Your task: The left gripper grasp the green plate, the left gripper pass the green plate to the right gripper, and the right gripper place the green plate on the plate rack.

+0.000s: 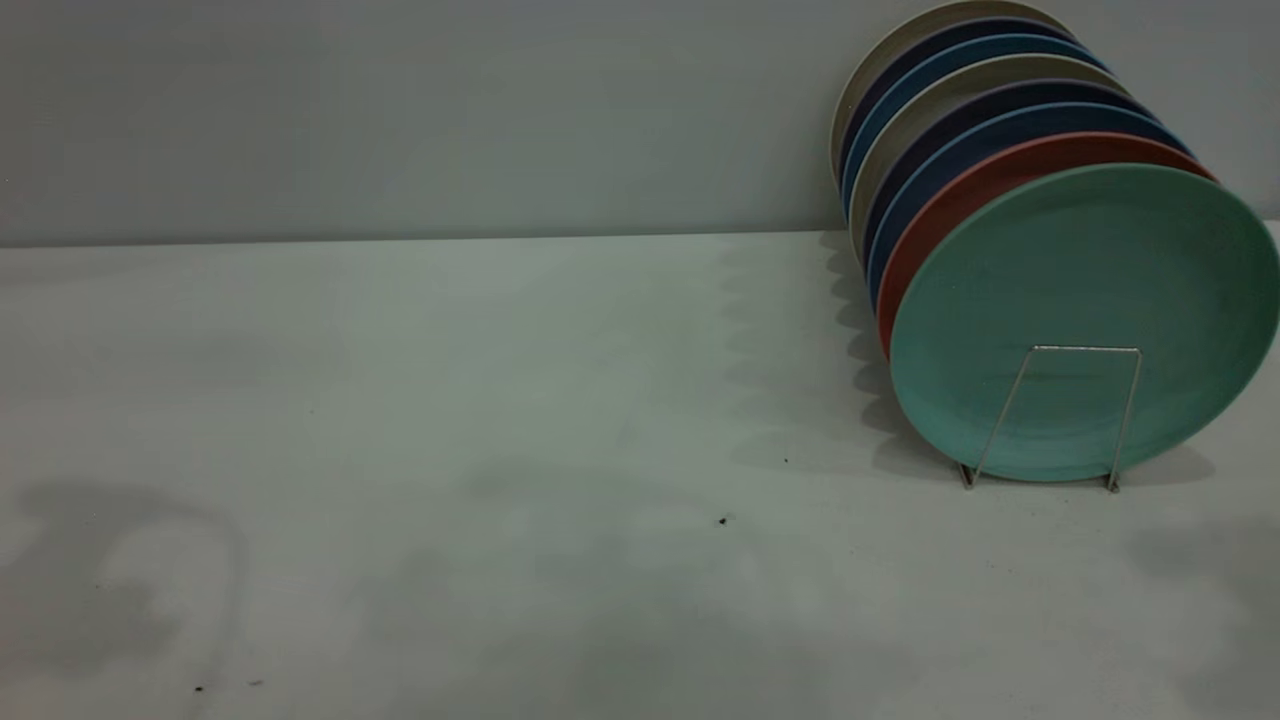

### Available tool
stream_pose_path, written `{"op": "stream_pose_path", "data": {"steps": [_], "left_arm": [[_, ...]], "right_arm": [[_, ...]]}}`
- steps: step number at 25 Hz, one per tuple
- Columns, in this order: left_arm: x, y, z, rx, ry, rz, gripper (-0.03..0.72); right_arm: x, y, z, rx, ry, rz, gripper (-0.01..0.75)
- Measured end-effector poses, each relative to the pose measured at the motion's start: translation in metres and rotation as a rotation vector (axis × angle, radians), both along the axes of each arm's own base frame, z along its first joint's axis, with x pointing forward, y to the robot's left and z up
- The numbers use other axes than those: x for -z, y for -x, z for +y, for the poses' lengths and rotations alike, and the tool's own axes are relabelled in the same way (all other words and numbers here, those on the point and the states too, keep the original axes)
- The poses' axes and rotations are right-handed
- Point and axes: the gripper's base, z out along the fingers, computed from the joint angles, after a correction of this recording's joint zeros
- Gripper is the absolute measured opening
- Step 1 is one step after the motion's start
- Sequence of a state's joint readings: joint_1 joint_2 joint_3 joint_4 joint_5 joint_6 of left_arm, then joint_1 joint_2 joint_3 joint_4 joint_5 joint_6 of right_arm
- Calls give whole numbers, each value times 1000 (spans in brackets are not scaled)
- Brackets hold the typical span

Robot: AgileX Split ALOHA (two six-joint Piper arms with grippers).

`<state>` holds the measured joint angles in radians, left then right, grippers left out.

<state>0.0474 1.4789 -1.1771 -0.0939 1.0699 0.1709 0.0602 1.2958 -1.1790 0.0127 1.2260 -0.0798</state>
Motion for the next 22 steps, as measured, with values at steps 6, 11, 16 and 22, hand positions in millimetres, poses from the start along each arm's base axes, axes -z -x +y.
{"op": "stream_pose_path", "data": {"steps": [6,11,16,22], "left_arm": [[-7,63,1,-23,-38,-53,516],[-9,110,-2,-51,-35,-126,516],[-12,157,-4,-82,-30,-247,516],[-2,209,-8,-127,0,-372,516]], "right_arm": [[-16,71,-4,-18,-1,-124,241],[-15,120,-5,-28,-26,-221,241],[3,155,-6,-33,-45,-262,241],[40,180,-2,-36,-109,-327,241]]}}
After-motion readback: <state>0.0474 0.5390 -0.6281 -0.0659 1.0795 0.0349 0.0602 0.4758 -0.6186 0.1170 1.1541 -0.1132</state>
